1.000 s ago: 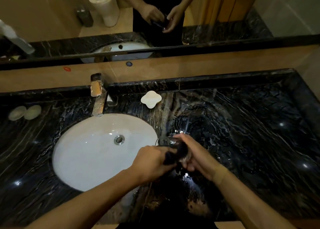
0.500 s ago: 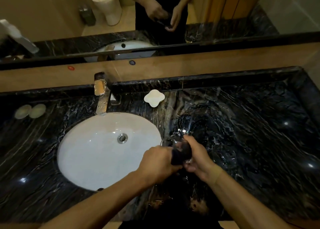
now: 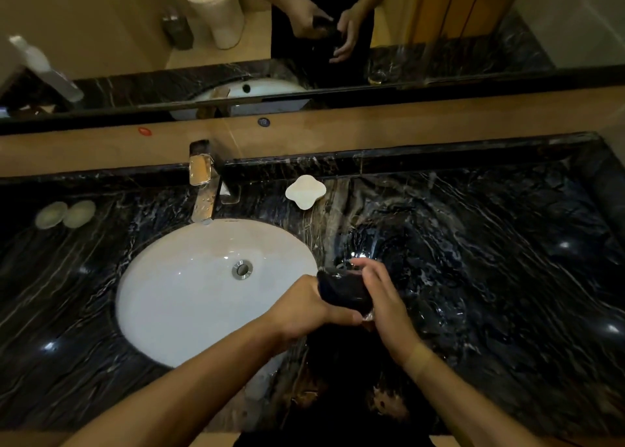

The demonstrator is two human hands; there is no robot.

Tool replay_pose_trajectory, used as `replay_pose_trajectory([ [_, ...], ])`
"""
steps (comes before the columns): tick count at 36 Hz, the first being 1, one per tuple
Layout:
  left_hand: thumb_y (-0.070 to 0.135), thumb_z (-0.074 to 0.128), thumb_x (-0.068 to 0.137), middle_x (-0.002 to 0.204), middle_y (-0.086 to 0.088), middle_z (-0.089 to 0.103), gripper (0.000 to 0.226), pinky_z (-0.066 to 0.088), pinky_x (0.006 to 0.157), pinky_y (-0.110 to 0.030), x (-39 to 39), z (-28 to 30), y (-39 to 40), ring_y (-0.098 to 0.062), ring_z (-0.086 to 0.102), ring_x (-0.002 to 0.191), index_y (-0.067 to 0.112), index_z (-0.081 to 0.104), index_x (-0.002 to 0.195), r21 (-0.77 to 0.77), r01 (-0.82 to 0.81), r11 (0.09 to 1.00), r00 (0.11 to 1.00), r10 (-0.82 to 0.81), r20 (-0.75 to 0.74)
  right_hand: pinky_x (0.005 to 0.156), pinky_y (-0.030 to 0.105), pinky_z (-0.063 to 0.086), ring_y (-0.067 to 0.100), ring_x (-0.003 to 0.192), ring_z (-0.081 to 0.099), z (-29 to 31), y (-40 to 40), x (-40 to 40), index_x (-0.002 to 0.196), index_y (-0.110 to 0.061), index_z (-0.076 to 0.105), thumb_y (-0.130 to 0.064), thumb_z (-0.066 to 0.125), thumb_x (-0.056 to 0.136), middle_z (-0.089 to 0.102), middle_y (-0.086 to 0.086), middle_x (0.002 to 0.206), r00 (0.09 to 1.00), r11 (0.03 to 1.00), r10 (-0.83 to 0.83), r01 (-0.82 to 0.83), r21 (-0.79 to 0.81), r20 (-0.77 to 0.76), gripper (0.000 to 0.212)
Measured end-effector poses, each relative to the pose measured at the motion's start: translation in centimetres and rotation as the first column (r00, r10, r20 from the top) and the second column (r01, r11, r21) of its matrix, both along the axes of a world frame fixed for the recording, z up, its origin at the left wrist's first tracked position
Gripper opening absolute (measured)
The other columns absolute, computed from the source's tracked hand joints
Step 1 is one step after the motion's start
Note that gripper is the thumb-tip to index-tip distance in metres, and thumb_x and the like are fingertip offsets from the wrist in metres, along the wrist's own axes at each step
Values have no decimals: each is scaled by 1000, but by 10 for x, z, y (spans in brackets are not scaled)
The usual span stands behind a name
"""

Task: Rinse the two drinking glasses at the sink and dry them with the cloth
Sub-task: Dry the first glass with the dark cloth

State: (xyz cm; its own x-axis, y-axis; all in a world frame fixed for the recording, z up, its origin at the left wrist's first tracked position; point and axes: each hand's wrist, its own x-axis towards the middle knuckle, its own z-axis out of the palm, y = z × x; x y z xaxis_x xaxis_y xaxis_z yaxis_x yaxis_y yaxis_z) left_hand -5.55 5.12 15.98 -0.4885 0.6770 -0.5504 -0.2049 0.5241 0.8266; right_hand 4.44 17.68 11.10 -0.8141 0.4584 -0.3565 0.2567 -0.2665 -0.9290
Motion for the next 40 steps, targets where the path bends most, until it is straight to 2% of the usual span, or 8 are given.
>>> replay_pose_trajectory([
  [6,31,84,67,92,-2,78,36,60,82,-42,11,-3,2,-21,74,86,17,76,98,-131,140,982,950,-170,-262,50,24,41,18,58,59,13,5,-8,80,-17,65,-51,52,93,62,2,64,963,975,-45,100,-199,267,39],
  [11,41,64,89,105,8,72,27,53,67,-32,16,-14,-13,-17,68,92,34,64,115,-408,470,783,217,-550,-806,28,8,19,12,27,41,18,27,-1,69,-11,59,-56,41,96,53,5,48,818,811,402,-109,-575,411,56],
  [15,29,54,91,102,16,70,29,52,53,-24,3,-26,-26,-8,66,89,34,66,117,-352,661,662,-35,-442,-896,27,11,20,11,32,42,21,32,3,76,-12,63,-60,37,96,57,4,57,756,744,549,-247,-621,356,59],
  [18,34,61,85,101,13,72,28,54,55,-27,3,-18,-22,-11,69,87,35,66,113,-323,556,766,131,-465,-876,31,13,26,11,40,46,19,27,5,93,-18,71,-66,43,94,61,4,67,867,792,419,-204,-575,269,56],
  [23,24,85,74,90,-3,79,18,59,84,-42,1,3,-7,-24,74,89,19,75,89,-80,108,991,963,-124,-240,44,23,36,16,57,55,12,2,8,118,-41,60,-51,50,97,66,0,110,992,983,116,-107,-148,54,26],
  [32,13,85,71,96,-5,79,31,58,90,-45,9,12,-4,-23,75,93,14,77,101,-40,41,998,990,-46,-136,69,24,49,12,86,64,21,-4,-8,97,-24,66,-39,50,96,69,-9,91,994,999,-25,20,42,106,21],
  [34,26,83,75,94,-2,77,27,58,83,-41,11,10,-5,-21,72,88,17,74,99,-181,191,965,897,-246,-367,51,21,42,15,65,61,26,1,-8,99,-21,67,-43,51,100,66,-2,78,976,993,35,-9,-121,214,27],
  [40,30,61,89,101,9,71,28,52,57,-31,-4,-7,-25,-17,68,86,35,64,116,-384,627,678,58,-532,-845,26,10,22,9,31,41,25,25,-3,80,-15,63,-62,44,95,59,4,61,775,765,500,-185,-617,387,53],
])
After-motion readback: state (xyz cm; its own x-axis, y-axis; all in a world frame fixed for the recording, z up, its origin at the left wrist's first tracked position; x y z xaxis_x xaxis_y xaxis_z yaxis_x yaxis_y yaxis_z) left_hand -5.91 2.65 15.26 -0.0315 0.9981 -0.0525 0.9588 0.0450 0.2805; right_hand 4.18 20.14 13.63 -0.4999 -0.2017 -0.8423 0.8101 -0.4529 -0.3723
